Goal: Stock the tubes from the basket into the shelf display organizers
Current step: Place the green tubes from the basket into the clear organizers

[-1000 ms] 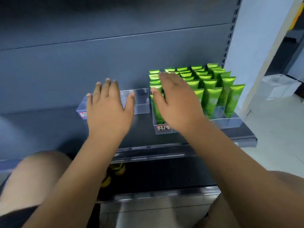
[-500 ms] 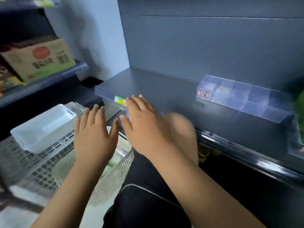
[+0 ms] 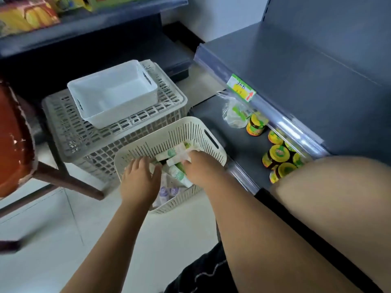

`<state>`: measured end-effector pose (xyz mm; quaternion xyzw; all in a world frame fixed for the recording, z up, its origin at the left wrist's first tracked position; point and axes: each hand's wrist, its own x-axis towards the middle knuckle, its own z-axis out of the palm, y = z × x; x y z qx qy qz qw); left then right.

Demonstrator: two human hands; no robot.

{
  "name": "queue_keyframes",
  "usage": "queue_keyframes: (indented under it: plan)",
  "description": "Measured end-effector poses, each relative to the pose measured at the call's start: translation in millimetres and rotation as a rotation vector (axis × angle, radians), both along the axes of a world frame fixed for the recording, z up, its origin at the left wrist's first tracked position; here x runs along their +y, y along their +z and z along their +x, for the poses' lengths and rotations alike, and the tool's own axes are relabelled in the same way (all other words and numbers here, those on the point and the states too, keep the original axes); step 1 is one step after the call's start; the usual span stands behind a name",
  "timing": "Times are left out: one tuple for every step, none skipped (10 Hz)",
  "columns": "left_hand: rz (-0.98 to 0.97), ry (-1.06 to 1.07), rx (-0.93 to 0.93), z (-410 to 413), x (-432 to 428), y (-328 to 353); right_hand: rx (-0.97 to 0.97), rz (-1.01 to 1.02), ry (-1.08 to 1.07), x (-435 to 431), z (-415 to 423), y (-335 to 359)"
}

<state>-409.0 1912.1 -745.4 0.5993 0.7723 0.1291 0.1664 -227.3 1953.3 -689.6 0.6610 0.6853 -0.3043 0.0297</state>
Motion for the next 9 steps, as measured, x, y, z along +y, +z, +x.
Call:
queue_keyframes:
  plan:
    - [-0.145, 0.011, -0.092, -11, 32, -30, -0.031, -0.120, -0.066, 28, 1, -44]
    - [-0.286, 0.002, -0.113, -20, 69, -58, -0.034, -0.213, -0.133, 57, -1, -87]
    - [-0.376, -0.016, -0.098, -22, 101, -90, -0.011, -0.307, -0.233, 83, -10, -128]
    - [-0.447, 0.000, -0.050, -21, 125, -121, 0.013, -0.378, -0.279, 101, -20, -168]
    - [-0.553, 0.063, -0.031, -19, 137, -146, 0.063, -0.433, -0.313, 107, -31, -198]
    - [-0.606, 0.073, 0.005, -13, 143, -159, 0.118, -0.538, -0.353, 101, -36, -219]
    - [-0.610, 0.078, 0.081, -15, 151, -168, 0.130, -0.574, -0.409, 97, -33, -228]
    - [-0.678, 0.070, 0.177, -23, 158, -185, 0.136, -0.637, -0.447, 103, -28, -237]
    - [-0.703, 0.010, 0.275, -16, 158, -187, 0.126, -0.690, -0.431, 108, -28, -238]
